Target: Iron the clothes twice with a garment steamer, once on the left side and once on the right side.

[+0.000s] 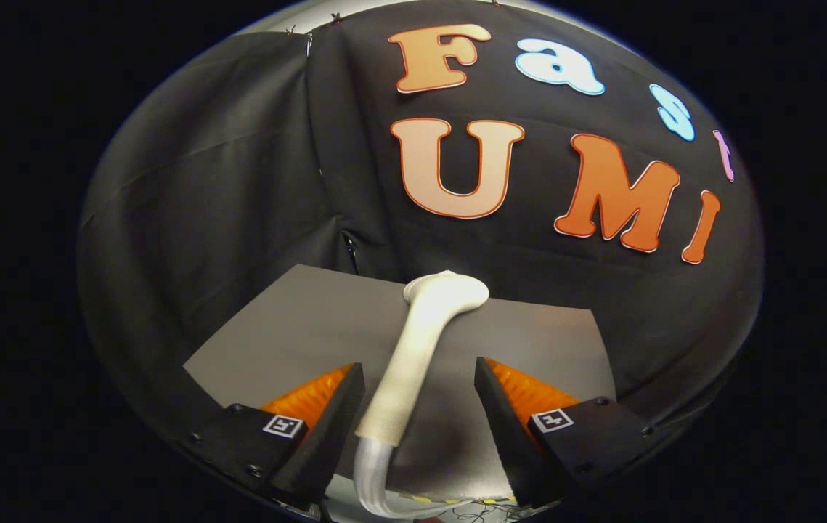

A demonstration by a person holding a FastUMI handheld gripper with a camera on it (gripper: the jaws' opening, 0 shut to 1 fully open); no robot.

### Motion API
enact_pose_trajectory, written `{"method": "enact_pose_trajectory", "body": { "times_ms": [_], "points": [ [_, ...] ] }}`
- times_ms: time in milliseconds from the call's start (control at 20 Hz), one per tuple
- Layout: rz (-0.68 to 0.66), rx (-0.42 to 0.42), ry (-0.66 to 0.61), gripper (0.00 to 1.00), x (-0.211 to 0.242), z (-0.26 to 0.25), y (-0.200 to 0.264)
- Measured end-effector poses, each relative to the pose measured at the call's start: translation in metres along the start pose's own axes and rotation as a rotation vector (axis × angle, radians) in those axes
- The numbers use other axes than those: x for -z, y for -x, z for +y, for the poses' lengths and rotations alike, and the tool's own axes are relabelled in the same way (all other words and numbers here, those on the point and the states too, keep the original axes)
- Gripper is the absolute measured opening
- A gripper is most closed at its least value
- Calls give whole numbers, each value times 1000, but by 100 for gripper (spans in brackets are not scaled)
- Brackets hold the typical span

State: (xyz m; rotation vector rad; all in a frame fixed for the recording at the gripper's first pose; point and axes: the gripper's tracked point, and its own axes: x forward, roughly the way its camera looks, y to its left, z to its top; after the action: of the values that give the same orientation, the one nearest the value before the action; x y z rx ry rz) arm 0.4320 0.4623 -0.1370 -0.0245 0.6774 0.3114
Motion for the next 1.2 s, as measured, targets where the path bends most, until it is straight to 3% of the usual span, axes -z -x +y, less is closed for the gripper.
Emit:
{"method": "enact_pose_trajectory", "body": {
  "times_ms": [300,650,750,850,950,1200],
  "points": [
    [91,37,50,98,20,3,-57],
    [159,6,-42,95,42,10,-74],
    [145,-7,-36,90,40,8,-74],
    [121,-16,-42,67,41,5,-76],
    [111,-12,-69,55,43,5,-76],
    [54,-61,-83,46,33,21,-50]
  ]
}}
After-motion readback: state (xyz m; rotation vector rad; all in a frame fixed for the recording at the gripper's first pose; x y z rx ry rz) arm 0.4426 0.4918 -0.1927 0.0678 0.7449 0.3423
